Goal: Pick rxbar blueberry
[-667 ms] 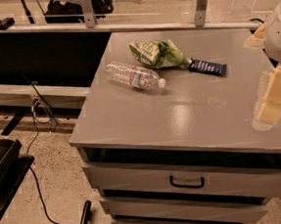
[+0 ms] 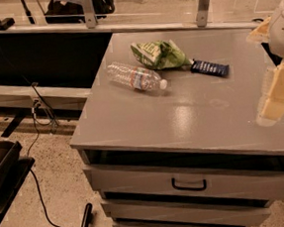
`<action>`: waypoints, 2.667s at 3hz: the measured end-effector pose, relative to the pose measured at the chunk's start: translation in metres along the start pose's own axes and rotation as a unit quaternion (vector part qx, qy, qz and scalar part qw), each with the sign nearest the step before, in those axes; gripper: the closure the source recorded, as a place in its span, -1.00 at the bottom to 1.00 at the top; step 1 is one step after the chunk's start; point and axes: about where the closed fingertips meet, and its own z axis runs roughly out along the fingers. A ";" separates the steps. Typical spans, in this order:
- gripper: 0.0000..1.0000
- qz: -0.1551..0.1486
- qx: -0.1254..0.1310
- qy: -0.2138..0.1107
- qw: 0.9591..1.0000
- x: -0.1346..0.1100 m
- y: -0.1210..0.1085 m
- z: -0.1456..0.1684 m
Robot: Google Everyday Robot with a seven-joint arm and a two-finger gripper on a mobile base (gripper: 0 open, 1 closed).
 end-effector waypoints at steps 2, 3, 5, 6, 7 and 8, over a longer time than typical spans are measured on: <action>-1.00 -0.008 0.010 -0.030 0.999 0.008 -0.073 0.010; -1.00 0.009 -0.002 -0.078 0.997 0.004 -0.116 0.032; -1.00 0.074 -0.007 -0.174 0.982 -0.029 -0.183 0.102; -1.00 0.097 -0.008 -0.189 0.977 -0.032 -0.201 0.138; -1.00 0.106 0.001 -0.181 0.978 -0.027 -0.213 0.164; -1.00 0.115 0.002 -0.171 0.979 -0.019 -0.220 0.190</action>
Offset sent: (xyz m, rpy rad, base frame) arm 0.1305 -0.0419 0.0206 0.1229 -0.0441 0.0377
